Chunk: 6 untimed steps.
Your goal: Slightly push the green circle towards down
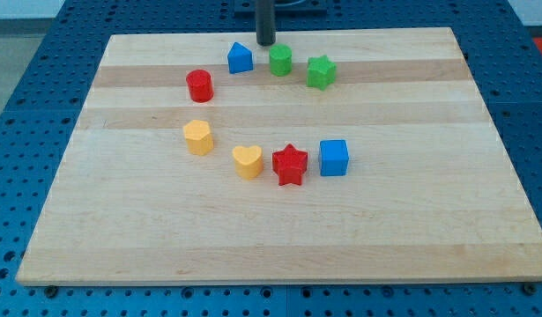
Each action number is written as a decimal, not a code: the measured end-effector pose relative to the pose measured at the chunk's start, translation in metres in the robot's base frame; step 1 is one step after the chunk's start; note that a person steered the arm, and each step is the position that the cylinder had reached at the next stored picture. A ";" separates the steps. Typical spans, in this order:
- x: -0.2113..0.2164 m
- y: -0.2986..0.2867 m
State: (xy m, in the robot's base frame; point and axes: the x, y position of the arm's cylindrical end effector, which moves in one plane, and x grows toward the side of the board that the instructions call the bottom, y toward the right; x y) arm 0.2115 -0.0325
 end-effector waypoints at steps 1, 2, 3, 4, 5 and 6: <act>0.031 0.017; 0.055 0.043; 0.055 0.044; 0.055 0.042; 0.066 0.034; 0.104 0.033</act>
